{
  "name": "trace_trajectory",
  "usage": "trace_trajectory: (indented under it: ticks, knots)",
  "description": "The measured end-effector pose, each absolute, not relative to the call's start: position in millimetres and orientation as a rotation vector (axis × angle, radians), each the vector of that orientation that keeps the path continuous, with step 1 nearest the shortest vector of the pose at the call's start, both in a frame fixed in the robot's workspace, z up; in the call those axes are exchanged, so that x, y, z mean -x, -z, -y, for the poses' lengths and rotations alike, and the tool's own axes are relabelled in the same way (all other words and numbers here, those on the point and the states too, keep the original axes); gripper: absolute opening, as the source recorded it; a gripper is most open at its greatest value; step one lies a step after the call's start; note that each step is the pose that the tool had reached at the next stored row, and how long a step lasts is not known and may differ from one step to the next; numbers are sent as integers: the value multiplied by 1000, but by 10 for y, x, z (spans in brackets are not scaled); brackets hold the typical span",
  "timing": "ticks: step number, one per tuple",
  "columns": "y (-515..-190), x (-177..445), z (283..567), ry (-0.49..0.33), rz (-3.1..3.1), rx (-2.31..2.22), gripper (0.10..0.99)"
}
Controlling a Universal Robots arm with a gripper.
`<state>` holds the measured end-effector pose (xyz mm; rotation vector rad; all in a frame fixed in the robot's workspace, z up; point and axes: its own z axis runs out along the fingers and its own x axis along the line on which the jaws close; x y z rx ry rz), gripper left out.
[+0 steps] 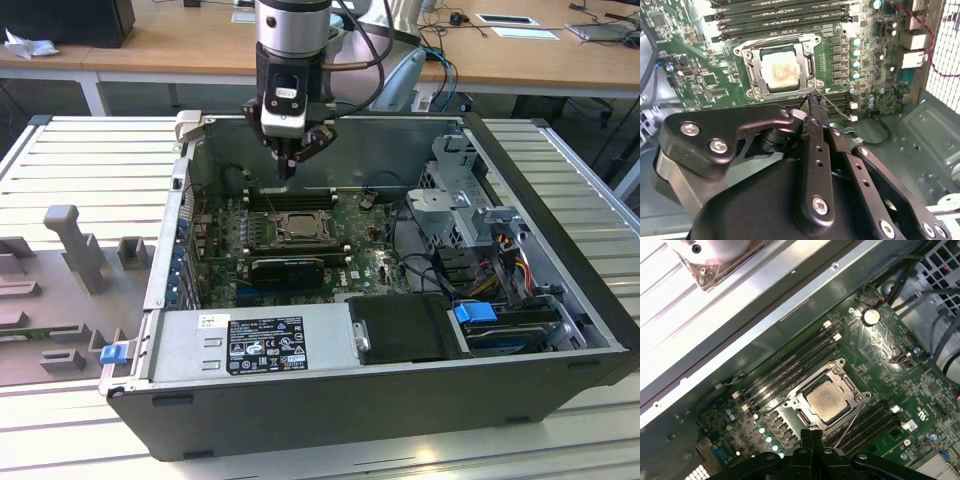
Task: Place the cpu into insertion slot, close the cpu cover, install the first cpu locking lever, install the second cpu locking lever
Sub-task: 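Install the first cpu locking lever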
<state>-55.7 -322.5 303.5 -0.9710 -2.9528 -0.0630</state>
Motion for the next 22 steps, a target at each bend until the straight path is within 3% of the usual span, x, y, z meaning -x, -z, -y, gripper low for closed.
trace_trajectory:
  ticks: [22]
  knots:
    - [-3035,557,3225,53,3073,419,106]
